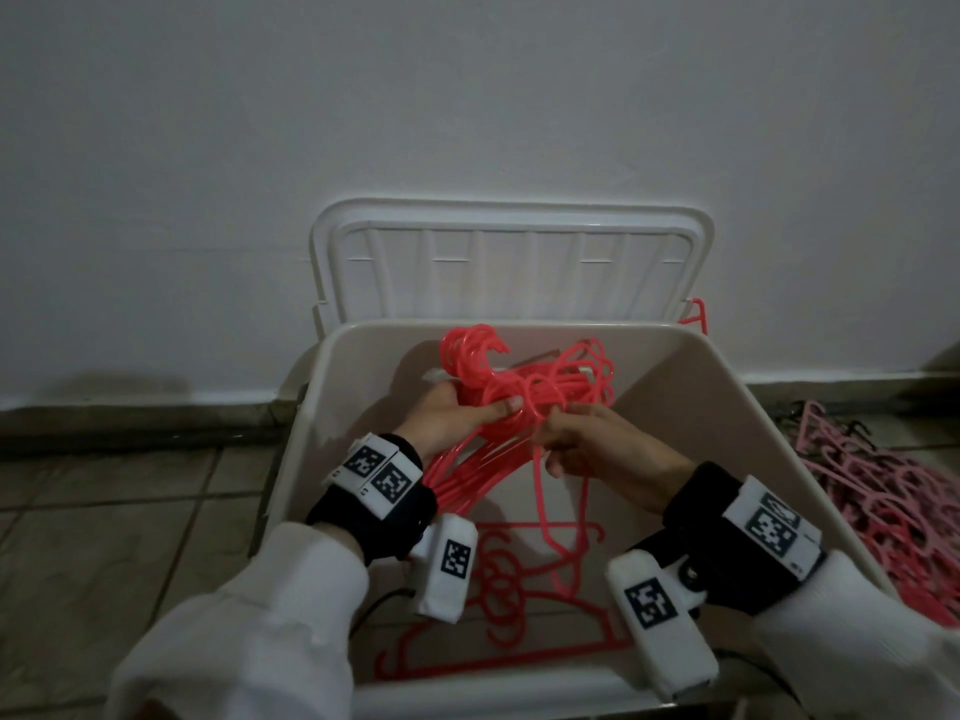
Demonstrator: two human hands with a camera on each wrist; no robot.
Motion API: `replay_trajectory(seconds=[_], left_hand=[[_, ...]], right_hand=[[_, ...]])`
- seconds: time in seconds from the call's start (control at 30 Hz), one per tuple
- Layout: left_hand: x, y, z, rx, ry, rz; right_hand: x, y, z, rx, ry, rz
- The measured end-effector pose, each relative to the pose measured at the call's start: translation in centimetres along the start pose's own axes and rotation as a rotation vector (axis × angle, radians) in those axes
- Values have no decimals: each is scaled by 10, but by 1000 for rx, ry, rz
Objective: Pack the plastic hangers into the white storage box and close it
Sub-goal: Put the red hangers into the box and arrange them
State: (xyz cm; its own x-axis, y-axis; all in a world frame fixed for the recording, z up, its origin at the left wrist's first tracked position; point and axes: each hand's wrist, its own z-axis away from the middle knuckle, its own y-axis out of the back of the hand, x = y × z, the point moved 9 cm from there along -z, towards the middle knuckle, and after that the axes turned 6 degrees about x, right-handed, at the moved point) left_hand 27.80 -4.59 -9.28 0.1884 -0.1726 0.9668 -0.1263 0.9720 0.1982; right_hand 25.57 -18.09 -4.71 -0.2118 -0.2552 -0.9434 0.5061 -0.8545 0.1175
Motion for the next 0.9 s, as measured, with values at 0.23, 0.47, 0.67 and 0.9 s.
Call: replay_trajectory(seconds=[0.23, 0.47, 0.67, 0.9], left_hand=[[-2, 1, -1, 4, 12, -88], [-3, 2, -4, 49, -23, -97], [1, 0, -1, 12, -29, -82], [3, 0, 0, 19, -52, -87]], right_hand=[[3, 8, -1, -6, 15, 20], [-21, 9, 5, 18, 152, -17], [-4, 29, -4, 221, 115, -97], [31, 2, -13, 90, -154, 82]])
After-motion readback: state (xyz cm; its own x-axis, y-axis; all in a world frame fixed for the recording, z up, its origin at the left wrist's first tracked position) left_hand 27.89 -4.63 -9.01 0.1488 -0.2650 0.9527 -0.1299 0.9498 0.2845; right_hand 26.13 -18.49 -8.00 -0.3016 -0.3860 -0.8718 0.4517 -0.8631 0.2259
